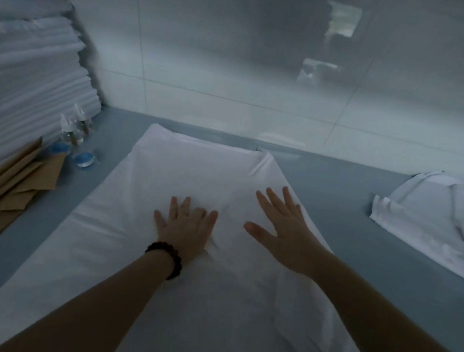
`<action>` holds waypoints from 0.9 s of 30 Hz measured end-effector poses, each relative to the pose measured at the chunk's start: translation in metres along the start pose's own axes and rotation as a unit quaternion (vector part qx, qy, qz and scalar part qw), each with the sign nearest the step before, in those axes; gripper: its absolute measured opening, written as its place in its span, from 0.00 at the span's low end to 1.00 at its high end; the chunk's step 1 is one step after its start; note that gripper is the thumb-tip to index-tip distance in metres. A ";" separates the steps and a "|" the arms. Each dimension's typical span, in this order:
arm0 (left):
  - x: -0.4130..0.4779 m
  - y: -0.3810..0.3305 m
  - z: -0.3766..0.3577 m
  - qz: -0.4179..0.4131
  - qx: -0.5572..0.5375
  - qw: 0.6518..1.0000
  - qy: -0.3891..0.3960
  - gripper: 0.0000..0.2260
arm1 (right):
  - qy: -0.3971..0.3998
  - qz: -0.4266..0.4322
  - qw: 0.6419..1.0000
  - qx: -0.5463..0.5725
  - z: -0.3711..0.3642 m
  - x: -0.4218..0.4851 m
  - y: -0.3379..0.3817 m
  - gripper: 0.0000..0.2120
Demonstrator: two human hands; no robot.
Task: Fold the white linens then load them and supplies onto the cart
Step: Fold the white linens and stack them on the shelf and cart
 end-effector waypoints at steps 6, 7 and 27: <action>-0.001 -0.038 -0.012 0.041 0.034 0.998 0.028 0.43 | 0.133 -0.003 0.973 -0.190 -0.016 -0.073 -0.022 0.60; -0.001 -0.040 -0.013 0.046 0.035 0.998 0.037 0.43 | 0.135 -0.009 0.970 -0.200 -0.021 -0.079 -0.026 0.61; -0.010 -0.239 0.084 -0.002 -0.444 0.895 -0.026 0.41 | -0.269 -0.217 0.938 -0.025 0.123 -0.062 -0.042 0.04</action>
Point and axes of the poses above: each hand's wrist, its own x-axis towards the middle knuckle, its own z-axis out of the back of the hand, y = z × x, the point moved 4 cm from there along x, towards the middle knuckle, and after that the axes turned 2 degrees about -z, right-handed, at the moved point
